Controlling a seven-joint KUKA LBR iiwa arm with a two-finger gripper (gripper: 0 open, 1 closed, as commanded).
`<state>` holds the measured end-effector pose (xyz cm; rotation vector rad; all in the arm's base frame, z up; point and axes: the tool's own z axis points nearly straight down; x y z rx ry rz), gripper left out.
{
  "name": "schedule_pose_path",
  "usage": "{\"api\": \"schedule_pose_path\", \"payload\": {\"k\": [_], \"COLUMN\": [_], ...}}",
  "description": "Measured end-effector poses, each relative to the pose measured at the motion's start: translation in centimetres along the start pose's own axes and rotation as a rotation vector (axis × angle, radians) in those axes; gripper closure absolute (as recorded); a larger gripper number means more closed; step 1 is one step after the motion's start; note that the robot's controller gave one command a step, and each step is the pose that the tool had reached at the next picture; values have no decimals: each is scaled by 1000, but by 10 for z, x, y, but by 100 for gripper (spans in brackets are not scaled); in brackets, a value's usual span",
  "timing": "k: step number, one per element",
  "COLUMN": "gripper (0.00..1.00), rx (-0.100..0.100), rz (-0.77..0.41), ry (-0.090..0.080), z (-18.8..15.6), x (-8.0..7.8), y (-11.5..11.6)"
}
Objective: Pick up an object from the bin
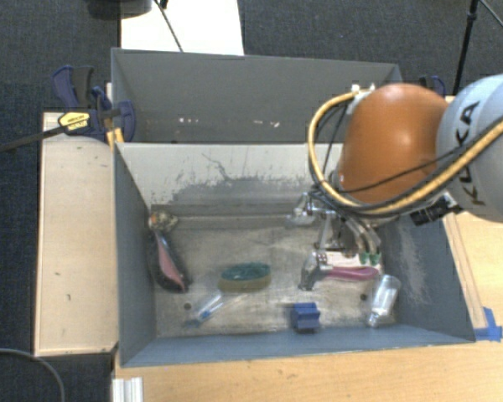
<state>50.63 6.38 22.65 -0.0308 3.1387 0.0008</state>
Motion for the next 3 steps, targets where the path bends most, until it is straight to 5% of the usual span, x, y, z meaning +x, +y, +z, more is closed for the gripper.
{"api": "schedule_pose_path", "payload": {"k": [1, 2, 3], "gripper": [0, 100, 100], "rx": [-2, -4, 0], "rz": [-162, -157, -265], "ry": [-6, -14, -9], "z": [156, 152, 15], "x": [-14, -17, -28], "y": [50, 50, 31]}}
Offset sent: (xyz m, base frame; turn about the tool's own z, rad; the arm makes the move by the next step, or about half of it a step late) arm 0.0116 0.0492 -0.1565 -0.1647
